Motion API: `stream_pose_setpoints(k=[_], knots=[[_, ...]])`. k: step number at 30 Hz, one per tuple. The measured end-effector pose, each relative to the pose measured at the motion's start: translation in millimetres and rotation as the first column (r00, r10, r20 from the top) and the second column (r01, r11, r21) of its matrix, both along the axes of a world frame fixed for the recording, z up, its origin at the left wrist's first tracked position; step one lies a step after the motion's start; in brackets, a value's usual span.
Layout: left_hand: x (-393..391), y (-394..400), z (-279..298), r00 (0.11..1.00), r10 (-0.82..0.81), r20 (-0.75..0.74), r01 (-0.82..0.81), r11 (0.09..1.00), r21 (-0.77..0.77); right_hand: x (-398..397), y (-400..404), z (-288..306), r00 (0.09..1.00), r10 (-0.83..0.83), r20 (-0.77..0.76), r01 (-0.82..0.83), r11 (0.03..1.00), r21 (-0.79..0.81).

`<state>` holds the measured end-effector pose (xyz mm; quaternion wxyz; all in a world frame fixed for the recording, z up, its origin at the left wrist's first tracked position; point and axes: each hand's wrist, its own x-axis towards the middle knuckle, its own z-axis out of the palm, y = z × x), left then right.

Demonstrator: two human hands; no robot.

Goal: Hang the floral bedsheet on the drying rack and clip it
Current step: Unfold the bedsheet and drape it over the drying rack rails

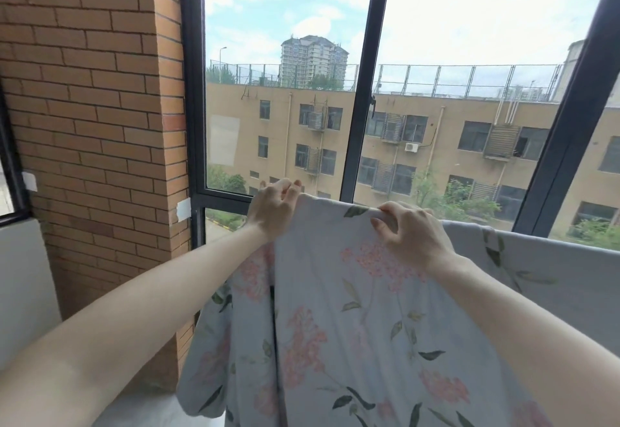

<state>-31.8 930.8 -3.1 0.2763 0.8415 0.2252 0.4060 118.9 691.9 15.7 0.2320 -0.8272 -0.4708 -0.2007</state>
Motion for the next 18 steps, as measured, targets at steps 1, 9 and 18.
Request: stream_pose_setpoints(k=[1,9,18], knots=[[-7.7,2.0,-11.6,1.0,0.001,0.027,-0.001,1.0,0.004,-0.2,-1.1,-0.2,1.0,-0.003,-0.002,0.003,1.0,0.004],[-48.2,34.2,-51.0,0.989,0.11,-0.099,-0.11,0.994,0.014,1.6,7.3,-2.4,0.996,-0.043,0.077,0.049,0.996,-0.071],[-45.4,25.4,-33.0,0.965,0.167,-0.204,-0.16,0.986,0.051,2.8,6.4,-5.8,0.992,-0.051,0.113,0.056,0.998,-0.042]])
